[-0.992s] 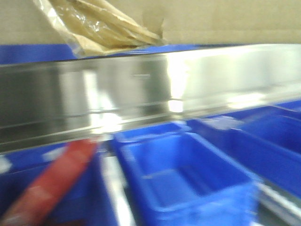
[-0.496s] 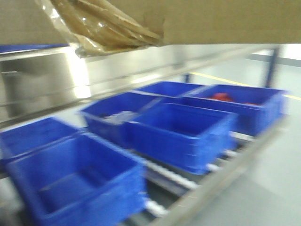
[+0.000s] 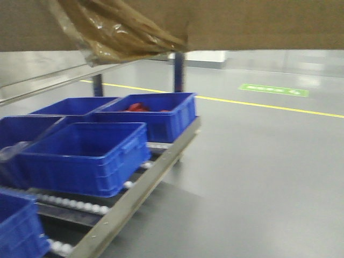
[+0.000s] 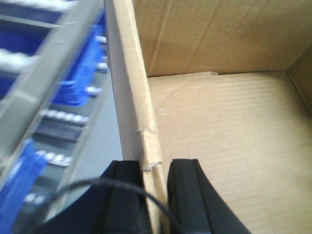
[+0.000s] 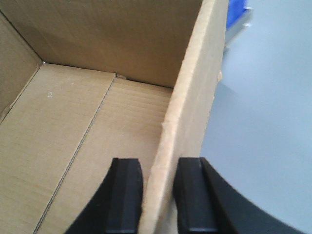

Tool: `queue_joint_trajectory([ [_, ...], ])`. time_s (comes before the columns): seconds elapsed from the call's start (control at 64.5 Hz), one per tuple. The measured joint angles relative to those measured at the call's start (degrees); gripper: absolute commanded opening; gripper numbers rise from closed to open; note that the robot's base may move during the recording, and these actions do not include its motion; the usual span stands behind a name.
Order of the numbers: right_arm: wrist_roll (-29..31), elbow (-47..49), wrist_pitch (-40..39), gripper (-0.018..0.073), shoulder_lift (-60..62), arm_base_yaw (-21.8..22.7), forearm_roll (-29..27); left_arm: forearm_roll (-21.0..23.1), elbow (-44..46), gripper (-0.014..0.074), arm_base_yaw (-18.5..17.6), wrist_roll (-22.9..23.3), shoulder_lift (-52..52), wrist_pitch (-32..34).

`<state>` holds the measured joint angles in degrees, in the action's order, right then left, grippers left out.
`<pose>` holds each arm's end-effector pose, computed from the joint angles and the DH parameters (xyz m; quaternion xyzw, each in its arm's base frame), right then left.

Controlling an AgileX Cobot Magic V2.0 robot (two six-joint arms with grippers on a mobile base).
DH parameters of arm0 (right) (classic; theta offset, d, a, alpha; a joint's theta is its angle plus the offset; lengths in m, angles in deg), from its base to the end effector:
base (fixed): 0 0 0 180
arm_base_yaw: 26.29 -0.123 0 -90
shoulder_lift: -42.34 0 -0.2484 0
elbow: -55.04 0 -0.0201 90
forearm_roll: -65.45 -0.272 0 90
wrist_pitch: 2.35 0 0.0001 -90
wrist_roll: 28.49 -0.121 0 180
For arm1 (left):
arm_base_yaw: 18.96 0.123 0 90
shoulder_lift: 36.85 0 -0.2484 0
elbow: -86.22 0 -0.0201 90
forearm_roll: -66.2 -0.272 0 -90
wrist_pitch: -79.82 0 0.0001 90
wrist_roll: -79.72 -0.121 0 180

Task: Grab carton from right shelf to conveyor
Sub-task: 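Hold the carton with both grippers while driving away from the shelf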

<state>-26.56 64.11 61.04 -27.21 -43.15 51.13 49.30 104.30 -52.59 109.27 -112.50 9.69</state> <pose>0.2207 0.0949 0.4427 -0.1460 0.8633 0.1842 0.4467 0.2267 -0.1111 0.4566 0.0155 0.8879 -0.1039 0.4479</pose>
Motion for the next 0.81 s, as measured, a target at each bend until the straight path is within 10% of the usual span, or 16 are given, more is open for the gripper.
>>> queue_joint_trajectory([
  [0.806,0.0,0.0,0.0,-0.0064,0.0,0.0,0.0,0.0,0.0,-0.0013,0.0,0.0,0.0,0.0],
])
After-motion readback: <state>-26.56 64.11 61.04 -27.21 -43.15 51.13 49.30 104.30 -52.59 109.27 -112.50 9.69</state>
